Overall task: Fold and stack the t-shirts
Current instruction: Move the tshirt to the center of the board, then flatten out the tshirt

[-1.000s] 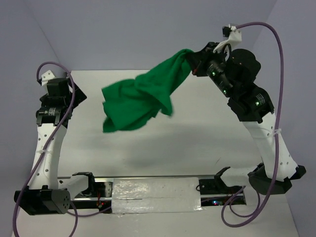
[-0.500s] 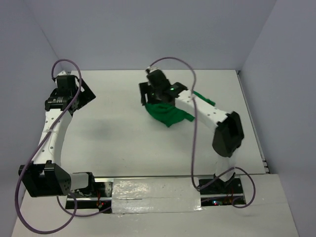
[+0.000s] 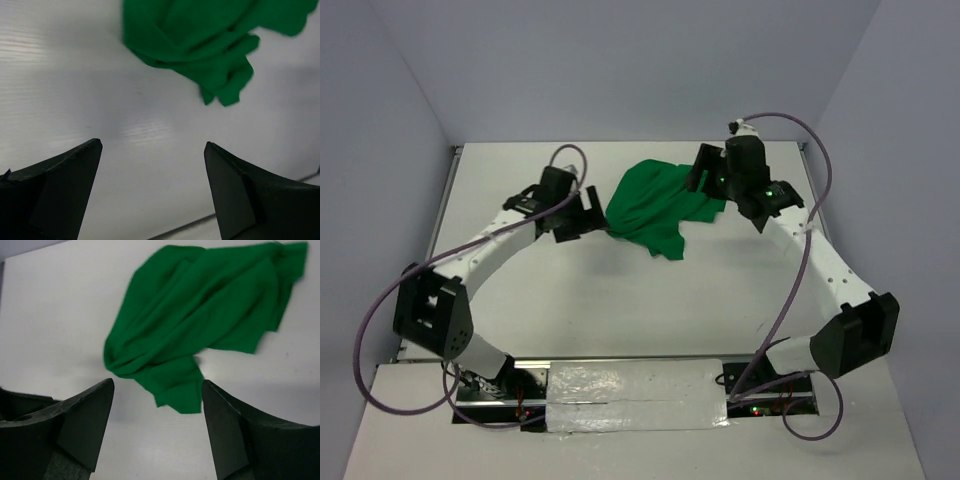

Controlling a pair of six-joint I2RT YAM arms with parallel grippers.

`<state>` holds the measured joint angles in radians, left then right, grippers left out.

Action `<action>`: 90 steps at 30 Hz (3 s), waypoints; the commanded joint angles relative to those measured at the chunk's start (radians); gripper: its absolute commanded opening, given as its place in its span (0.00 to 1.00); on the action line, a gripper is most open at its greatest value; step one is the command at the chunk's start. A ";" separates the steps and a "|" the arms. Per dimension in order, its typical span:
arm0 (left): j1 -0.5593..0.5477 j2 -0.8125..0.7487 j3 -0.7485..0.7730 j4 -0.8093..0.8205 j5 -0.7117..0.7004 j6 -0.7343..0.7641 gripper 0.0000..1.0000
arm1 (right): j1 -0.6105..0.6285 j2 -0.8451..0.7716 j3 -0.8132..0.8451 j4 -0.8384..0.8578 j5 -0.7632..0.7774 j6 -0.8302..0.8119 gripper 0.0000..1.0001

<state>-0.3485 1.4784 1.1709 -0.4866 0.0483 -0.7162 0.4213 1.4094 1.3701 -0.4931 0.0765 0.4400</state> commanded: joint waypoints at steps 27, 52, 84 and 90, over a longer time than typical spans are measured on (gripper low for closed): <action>-0.127 0.720 0.684 -0.101 0.022 0.107 0.07 | 0.007 0.386 -0.184 0.185 -0.213 0.195 0.00; 0.129 0.073 0.922 0.111 0.248 -0.106 0.00 | -0.047 0.107 0.775 0.043 -0.422 0.112 0.00; 0.492 -0.128 -0.095 -0.127 -0.090 -0.164 0.86 | 0.298 0.149 0.021 0.051 0.042 0.062 0.89; 0.644 -0.233 -0.251 -0.110 -0.060 -0.157 0.86 | 0.551 0.397 0.182 0.036 0.014 0.068 0.81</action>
<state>0.2691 1.2762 0.9241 -0.6102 -0.0330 -0.8562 0.9100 1.6985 1.4906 -0.4309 0.0856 0.5152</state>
